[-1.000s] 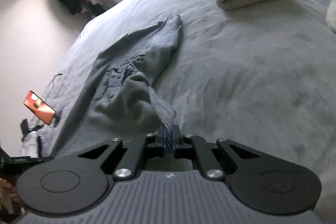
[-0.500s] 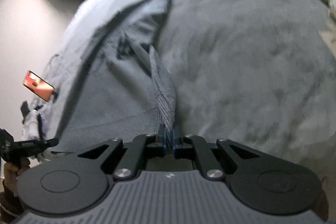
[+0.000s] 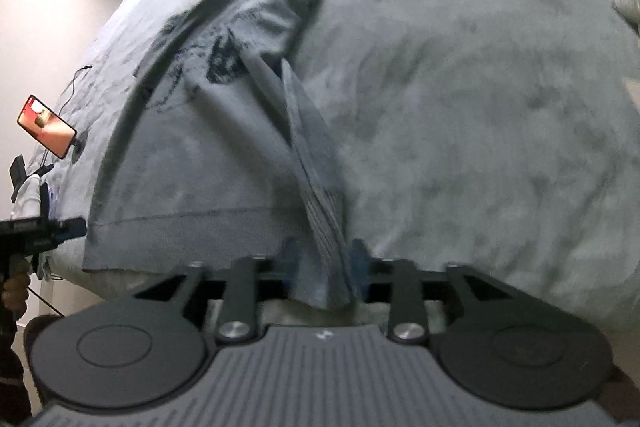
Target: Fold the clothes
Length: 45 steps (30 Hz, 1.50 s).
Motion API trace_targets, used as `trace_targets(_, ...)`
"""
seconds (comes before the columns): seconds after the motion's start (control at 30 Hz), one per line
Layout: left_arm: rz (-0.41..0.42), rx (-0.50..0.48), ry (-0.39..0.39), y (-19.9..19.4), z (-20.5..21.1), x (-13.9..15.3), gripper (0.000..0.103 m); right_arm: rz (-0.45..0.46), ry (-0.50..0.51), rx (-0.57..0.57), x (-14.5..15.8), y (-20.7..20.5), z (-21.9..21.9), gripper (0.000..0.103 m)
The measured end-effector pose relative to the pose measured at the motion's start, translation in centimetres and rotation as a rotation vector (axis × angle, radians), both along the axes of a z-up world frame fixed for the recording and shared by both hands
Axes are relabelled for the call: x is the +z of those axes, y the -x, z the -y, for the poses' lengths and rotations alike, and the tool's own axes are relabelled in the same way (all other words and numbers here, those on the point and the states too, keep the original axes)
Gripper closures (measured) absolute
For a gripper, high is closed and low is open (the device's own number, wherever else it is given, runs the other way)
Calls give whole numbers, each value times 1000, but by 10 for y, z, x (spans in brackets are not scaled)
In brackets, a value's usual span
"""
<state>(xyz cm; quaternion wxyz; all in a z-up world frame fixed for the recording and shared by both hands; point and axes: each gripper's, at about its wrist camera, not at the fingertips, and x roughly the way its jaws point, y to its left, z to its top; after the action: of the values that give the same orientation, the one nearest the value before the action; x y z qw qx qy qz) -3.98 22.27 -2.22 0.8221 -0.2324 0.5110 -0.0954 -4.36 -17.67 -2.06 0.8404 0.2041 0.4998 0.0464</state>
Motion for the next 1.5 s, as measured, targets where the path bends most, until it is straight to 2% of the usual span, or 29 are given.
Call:
trace_targets(0.23, 34, 116, 63, -65, -1, 3, 62, 47, 34, 15, 20, -59, -22, 63)
trace_targets(0.37, 91, 136, 50, -99, 2, 1, 57, 83, 8, 27, 25, -101, -45, 63)
trace_targets(0.5, 187, 178, 53, -115, -6, -13, 60, 92, -49, 61, 24, -147, -74, 63)
trace_targets(0.6, 178, 224, 82, -128, -18, -19, 66, 88, -95, 89, 21, -184, -101, 63)
trace_targets(0.77, 171, 347, 167, -140, -51, -21, 68, 88, -126, 183, 20, -247, -163, 63)
trace_targets(0.87, 167, 372, 120, -144, -56, -20, 76, 110, -140, 236, 19, -279, -197, 63)
trace_targets(1.0, 169, 390, 10, -150, -54, -20, 79, 153, -144, 294, 15, -313, -240, 63)
trace_targets(1.07, 163, 392, -13, -154, -56, -21, 79, 175, -113, 325, 10, -326, -259, 63)
trace_targets(1.17, 143, 382, -14, -161, -61, -22, 79, 216, 33, 376, -2, -340, -286, 60)
trace_targets(1.23, 127, 391, 1, -163, -65, -22, 79, 231, 155, 408, -13, -347, -301, 59)
trace_targets(1.33, 106, 402, 34, -166, -68, -22, 79, 218, 231, 453, -31, -356, -315, 58)
trace_targets(1.43, 88, 415, 77, -170, -69, -24, 79, 243, 316, 453, -44, -366, -323, 58)
trace_targets(1.5, 81, 421, 95, -172, -69, -26, 79, 272, 370, 443, -51, -373, -327, 69)
